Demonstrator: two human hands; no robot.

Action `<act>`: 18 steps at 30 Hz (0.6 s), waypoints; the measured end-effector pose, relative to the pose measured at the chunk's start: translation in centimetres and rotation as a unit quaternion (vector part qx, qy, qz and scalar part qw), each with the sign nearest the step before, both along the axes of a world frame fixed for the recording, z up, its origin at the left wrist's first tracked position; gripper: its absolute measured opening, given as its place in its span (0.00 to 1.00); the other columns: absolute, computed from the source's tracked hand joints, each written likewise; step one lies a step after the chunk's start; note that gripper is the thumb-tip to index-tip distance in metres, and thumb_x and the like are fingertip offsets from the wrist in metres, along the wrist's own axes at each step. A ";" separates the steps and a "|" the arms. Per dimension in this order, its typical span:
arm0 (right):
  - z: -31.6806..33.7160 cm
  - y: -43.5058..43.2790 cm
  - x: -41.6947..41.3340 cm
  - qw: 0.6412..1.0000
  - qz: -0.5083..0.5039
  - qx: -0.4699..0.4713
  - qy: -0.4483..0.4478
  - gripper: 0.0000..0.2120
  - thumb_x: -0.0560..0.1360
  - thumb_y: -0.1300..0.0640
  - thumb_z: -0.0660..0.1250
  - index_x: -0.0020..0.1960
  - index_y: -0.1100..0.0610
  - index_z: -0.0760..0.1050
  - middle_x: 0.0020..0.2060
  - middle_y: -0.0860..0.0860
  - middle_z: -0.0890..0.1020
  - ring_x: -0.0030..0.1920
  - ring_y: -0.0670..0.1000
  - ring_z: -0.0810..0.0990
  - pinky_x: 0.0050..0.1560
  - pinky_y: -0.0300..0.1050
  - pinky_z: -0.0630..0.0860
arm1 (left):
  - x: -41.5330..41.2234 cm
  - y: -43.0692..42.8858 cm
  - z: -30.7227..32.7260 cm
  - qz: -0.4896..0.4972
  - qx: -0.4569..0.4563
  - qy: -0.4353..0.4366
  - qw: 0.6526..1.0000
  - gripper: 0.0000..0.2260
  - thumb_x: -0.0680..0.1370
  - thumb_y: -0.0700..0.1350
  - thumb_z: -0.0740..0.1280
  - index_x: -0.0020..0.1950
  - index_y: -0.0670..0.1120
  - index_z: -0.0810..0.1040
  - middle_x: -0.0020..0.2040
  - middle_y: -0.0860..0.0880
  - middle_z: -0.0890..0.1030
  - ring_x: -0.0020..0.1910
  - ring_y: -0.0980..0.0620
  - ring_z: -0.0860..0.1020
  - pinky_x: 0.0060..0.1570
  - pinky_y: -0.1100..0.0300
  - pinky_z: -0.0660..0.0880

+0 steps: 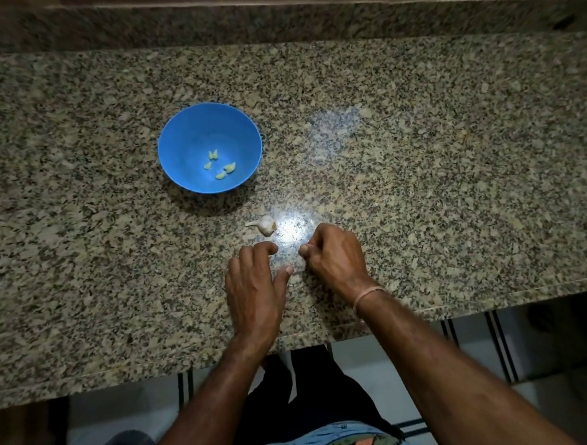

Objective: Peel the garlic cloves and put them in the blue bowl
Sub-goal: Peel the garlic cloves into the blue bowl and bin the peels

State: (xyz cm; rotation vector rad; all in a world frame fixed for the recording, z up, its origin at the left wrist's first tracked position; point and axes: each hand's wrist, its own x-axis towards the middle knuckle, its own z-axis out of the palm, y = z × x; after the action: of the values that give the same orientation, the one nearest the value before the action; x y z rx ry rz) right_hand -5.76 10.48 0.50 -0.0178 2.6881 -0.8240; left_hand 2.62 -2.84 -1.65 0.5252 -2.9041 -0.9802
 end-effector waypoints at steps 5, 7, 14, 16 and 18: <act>0.6 -1.0 -0.1 0.998 0.025 0.049 0.014 0.06 0.82 0.54 0.70 0.51 0.57 0.77 0.41 0.50 0.83 0.40 0.51 0.82 0.42 0.48 0.81 | 0.1 -0.1 0.1 -0.005 -0.005 0.005 1.000 0.17 0.78 0.52 0.74 0.64 0.52 0.75 0.58 0.51 0.77 0.57 0.48 0.73 0.55 0.47 0.74; 0.7 -1.2 0.0 0.998 0.023 0.063 0.017 0.07 0.82 0.54 0.70 0.52 0.57 0.77 0.41 0.50 0.82 0.40 0.51 0.82 0.42 0.48 0.81 | 0.1 -0.1 0.1 -0.006 -0.005 0.006 1.000 0.17 0.78 0.51 0.74 0.64 0.51 0.75 0.58 0.51 0.77 0.57 0.48 0.73 0.55 0.47 0.74; 0.7 -1.2 0.0 0.998 0.009 0.066 0.010 0.07 0.83 0.52 0.69 0.51 0.56 0.76 0.39 0.50 0.80 0.39 0.50 0.80 0.40 0.47 0.80 | 0.0 0.1 0.4 0.000 0.001 0.006 1.000 0.17 0.77 0.50 0.75 0.63 0.51 0.75 0.58 0.51 0.77 0.56 0.48 0.73 0.55 0.48 0.74; 0.8 -1.3 0.0 0.998 0.001 0.056 0.013 0.08 0.82 0.52 0.70 0.50 0.56 0.76 0.38 0.49 0.80 0.36 0.49 0.78 0.36 0.44 0.76 | -0.1 0.1 0.6 0.001 0.005 0.000 1.000 0.17 0.77 0.50 0.75 0.63 0.52 0.75 0.57 0.52 0.77 0.56 0.49 0.72 0.54 0.47 0.74; 0.5 -1.0 0.0 1.000 -0.030 0.006 -0.005 0.09 0.81 0.53 0.71 0.47 0.56 0.77 0.37 0.49 0.80 0.36 0.48 0.79 0.36 0.43 0.75 | -0.3 -0.1 1.0 0.011 0.032 -0.017 0.999 0.15 0.77 0.50 0.75 0.61 0.55 0.75 0.55 0.55 0.77 0.55 0.51 0.72 0.54 0.48 0.75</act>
State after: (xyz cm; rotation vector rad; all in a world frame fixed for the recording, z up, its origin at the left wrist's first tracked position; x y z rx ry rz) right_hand -5.80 9.49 1.03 0.0702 2.6960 -0.8224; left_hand 2.30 -2.92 -0.66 0.5817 -2.8975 -1.0736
